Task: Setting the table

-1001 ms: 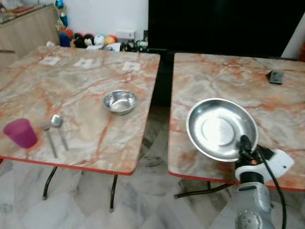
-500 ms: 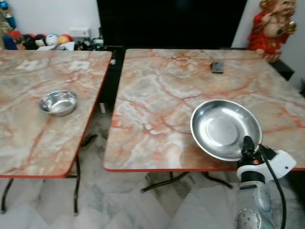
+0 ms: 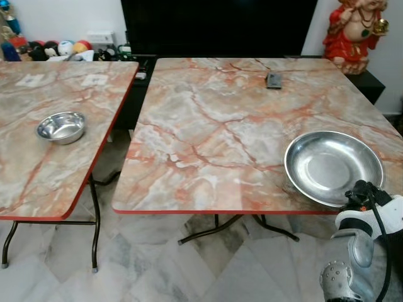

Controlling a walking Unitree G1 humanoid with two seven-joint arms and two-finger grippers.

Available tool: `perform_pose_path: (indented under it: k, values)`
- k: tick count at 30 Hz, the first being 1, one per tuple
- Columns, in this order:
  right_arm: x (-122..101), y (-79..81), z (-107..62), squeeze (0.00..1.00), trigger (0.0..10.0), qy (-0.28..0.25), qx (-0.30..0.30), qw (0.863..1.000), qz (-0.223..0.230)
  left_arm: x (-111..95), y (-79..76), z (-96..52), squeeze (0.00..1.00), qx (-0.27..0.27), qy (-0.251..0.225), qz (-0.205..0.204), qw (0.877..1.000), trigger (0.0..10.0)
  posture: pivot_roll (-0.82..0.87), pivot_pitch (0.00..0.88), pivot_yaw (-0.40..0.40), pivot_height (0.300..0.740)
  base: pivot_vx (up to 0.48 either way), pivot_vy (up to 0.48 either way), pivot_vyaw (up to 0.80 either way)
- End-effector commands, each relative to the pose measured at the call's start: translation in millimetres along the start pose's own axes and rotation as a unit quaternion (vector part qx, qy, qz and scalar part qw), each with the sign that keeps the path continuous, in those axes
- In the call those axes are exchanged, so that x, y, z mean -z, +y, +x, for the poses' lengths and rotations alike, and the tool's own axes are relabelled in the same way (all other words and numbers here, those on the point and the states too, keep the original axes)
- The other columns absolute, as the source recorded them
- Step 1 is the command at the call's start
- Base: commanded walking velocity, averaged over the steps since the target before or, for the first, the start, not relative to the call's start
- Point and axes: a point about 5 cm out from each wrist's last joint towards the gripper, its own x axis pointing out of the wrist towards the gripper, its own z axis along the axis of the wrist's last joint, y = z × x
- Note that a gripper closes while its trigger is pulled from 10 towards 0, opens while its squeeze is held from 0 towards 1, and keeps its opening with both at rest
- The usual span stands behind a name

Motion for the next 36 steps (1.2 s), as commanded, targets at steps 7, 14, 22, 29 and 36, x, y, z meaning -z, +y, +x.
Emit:
perform_pose_path:
  k: [7, 14, 22, 29, 36]
  values:
    - [21, 21.2, 2.9, 0.00, 10.0, 0.030, -0.018, 0.999, -0.006, 5, 3.5, -2.4, 0.00, 0.002, 0.010, 0.006, 1.000, 10.0, 0.03, 0.113, -0.010, 0.740, 0.000, 0.000, 0.00]
    - [29, 26.9, 6.4, 0.00, 10.0, 0.043, -0.006, 0.999, 0.004, 6, 4.9, -3.2, 0.00, 0.000, 0.012, 0.005, 1.000, 10.0, 0.04, 0.116, -0.009, 0.740, 0.000, 0.000, 0.00]
    - [34, 27.4, 10.4, 0.00, 10.0, 0.048, 0.008, 0.999, 0.006, 10, 4.9, -4.4, 0.00, 0.000, 0.019, 0.006, 1.000, 10.0, 0.04, 0.118, -0.007, 0.740, 0.000, 0.000, 0.00]
    - [46, 22.0, 11.6, 0.00, 10.0, 0.083, 0.035, 0.996, 0.020, 10, 4.0, -4.2, 0.00, 0.001, 0.021, 0.004, 1.000, 10.0, 0.04, 0.119, -0.007, 0.740, 0.000, 0.000, 0.00]
    - [48, 27.0, 13.6, 0.37, 10.0, 0.089, 0.024, 0.995, 0.027, 10, 6.3, -4.6, 0.00, -0.001, 0.021, 0.006, 1.000, 10.0, 0.05, 0.122, -0.003, 0.740, 0.000, 0.000, 0.00]
